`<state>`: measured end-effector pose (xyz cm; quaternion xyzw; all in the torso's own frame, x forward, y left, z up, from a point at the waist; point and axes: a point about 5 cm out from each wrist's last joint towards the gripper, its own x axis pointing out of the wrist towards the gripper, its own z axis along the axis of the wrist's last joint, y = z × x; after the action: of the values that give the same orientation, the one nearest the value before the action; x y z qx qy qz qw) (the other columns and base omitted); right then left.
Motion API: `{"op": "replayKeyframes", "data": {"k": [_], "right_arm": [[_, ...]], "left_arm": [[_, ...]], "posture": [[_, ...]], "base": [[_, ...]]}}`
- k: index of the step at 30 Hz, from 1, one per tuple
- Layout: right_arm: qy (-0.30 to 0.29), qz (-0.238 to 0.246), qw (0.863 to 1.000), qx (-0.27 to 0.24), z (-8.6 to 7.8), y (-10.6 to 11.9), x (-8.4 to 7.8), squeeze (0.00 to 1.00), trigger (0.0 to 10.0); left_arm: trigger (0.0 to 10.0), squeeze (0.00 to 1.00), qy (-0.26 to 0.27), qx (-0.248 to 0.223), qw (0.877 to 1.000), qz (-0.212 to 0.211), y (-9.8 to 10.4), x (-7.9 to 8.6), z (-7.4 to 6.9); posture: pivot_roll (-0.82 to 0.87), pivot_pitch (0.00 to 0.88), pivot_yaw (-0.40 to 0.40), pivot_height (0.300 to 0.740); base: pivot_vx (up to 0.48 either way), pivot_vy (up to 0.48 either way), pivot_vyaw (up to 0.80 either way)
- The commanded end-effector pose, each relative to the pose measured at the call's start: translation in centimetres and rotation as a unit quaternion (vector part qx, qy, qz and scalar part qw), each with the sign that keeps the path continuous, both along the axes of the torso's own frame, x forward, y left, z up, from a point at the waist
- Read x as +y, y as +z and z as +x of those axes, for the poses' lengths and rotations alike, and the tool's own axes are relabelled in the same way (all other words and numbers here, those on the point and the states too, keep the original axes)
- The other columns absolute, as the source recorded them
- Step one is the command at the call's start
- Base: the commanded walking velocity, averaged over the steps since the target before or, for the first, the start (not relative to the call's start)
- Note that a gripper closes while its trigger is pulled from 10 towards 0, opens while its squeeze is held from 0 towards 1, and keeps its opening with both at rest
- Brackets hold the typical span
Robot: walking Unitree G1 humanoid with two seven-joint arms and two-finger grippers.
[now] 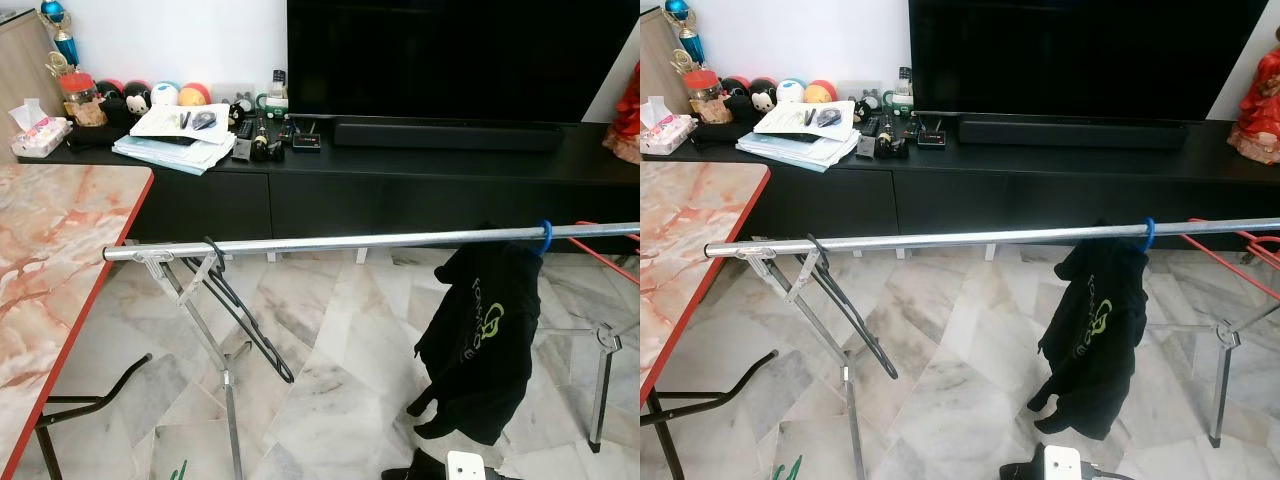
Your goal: Hang hanger
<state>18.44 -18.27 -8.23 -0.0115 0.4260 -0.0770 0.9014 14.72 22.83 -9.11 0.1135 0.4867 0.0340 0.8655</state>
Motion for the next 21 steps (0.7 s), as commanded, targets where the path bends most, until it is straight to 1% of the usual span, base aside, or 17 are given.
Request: {"op": "replayKeyframes", "data": {"k": [1, 8, 17, 21], "right_arm": [[-0.004, -0.001, 1.0, 0.003, -0.19, -0.08, -0.17, 0.0, 10.0], [-0.003, -0.001, 1.0, 0.004, -0.27, -0.12, -0.12, 0.0, 10.0], [-0.007, -0.008, 1.0, 0.005, -0.41, -0.14, -0.44, 0.0, 10.0], [-0.007, -0.007, 1.0, 0.005, -0.38, -0.13, -0.38, 0.0, 10.0]], "left_arm": [[10.0, 0.0, -0.012, 0.014, 1.0, -0.003, -0.31, -0.21, -0.7], [10.0, 0.0, -0.016, 0.012, 1.0, -0.005, -0.31, -0.36, -0.63], [10.0, 0.0, -0.018, 0.01, 1.0, -0.008, -0.28, -0.37, -0.56], [10.0, 0.0, -0.018, 0.009, 1.0, -0.008, -0.26, -0.34, -0.55]], "posture": [[0.09, 0.068, -0.016, 0.74], [0.09, 0.062, -0.017, 0.74], [0.09, 0.068, -0.018, 0.74], [0.09, 0.07, -0.017, 0.74]], "base": [[0.0, 0.0, 0.0], [0.0, 0.0, 0.0], [0.0, 0.0, 0.0], [-0.268, 0.0, 0.0]]}}
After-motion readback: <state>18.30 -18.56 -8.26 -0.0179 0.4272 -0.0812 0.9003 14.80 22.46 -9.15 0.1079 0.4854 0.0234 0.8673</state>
